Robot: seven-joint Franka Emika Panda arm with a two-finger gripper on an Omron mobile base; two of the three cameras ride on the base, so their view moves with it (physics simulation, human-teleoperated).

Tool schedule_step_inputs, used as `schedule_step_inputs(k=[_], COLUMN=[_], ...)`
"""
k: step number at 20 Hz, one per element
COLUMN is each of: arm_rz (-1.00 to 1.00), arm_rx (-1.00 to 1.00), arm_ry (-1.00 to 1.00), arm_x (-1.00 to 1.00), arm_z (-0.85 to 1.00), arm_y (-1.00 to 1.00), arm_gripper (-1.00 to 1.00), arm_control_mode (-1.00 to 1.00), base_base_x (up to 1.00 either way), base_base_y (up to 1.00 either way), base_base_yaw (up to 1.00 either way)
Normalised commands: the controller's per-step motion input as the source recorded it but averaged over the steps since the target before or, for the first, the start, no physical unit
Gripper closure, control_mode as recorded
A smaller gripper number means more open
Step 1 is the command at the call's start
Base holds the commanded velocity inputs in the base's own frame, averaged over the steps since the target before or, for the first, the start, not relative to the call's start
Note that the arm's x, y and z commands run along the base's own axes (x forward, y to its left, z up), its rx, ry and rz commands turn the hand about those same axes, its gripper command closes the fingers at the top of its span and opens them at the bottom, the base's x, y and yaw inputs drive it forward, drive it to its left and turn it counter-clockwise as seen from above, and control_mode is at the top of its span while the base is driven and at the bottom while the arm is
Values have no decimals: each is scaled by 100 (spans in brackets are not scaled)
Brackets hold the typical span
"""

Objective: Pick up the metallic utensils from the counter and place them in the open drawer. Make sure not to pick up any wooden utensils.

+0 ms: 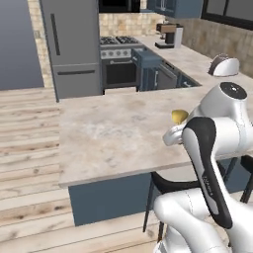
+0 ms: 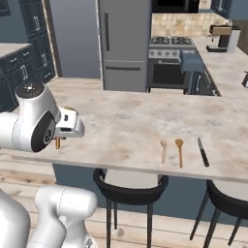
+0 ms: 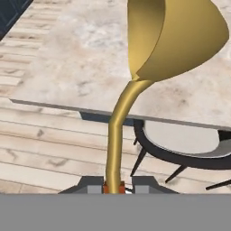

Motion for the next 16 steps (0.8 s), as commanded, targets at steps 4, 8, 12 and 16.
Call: schedule_step_inputs(k=[4,8,12,16], arm_rz=[0,0,0,0], arm_rx=[0,0,0,0], arm_ry=[0,0,0,0], arm_x=[0,0,0,0], arm_z=[0,0,0,0], arm_y=[0,0,0,0], arm_gripper=[100,100,100,100], arm_control_mode=[100,100,100,100], base_base_x=[-13,-4,0,0], base_base_y=[100,100,100,100], base_base_yaw=[-38,-41,-39,-40])
